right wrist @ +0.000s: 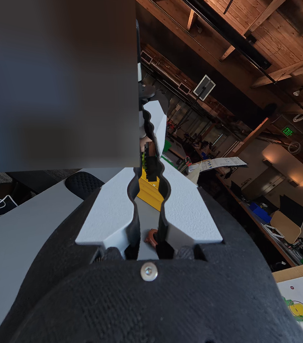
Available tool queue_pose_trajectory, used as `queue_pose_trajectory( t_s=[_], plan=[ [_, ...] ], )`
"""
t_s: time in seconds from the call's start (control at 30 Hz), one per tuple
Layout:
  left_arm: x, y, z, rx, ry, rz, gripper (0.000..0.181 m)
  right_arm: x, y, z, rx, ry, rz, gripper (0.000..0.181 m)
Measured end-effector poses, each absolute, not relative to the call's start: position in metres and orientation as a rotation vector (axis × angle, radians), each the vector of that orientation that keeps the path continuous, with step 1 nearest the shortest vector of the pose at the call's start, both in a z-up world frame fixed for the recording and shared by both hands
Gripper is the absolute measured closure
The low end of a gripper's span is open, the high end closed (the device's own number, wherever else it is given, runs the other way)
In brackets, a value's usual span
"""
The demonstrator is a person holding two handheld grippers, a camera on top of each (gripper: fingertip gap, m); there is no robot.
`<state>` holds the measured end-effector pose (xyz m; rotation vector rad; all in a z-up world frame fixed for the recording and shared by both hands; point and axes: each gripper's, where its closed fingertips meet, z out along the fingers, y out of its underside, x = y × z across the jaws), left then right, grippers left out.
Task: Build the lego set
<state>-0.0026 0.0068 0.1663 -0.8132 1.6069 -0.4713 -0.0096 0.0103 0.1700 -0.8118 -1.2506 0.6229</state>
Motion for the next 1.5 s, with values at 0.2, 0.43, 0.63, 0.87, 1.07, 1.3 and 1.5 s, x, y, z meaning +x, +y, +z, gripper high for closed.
queue_pose_trajectory(
  t_s=[0.2,0.43,0.63,0.87,1.07,1.3,1.5],
  plan=[
    [-0.004,0.008,0.169,-0.873,1.598,-0.552,0.168,-0.011,0.01,0.175,-0.828,-1.224,0.645,0.159],
    [-0.008,0.018,0.181,-0.965,1.506,-0.697,0.168,-0.008,0.023,0.175,-0.894,-1.165,0.723,0.161],
    [-0.009,0.013,0.18,-0.959,1.521,-0.752,0.167,-0.011,0.023,0.172,-0.897,-1.183,0.729,0.169],
    [-0.008,0.012,0.181,-0.935,1.498,-0.769,0.159,-0.008,0.018,0.178,-0.873,-1.165,0.823,0.171],
    [-0.006,0.013,0.174,-0.938,1.506,-0.772,0.168,-0.006,0.018,0.177,-0.87,-1.17,0.834,0.17],
    [-0.003,0.013,0.173,-0.93,1.52,-0.747,0.167,-0.009,0.021,0.173,-0.876,-1.184,0.814,0.17],
    [-0.002,0.013,0.171,-0.932,1.541,-0.73,0.168,-0.01,0.016,0.177,-0.848,-1.179,0.852,0.163]
  ],
)
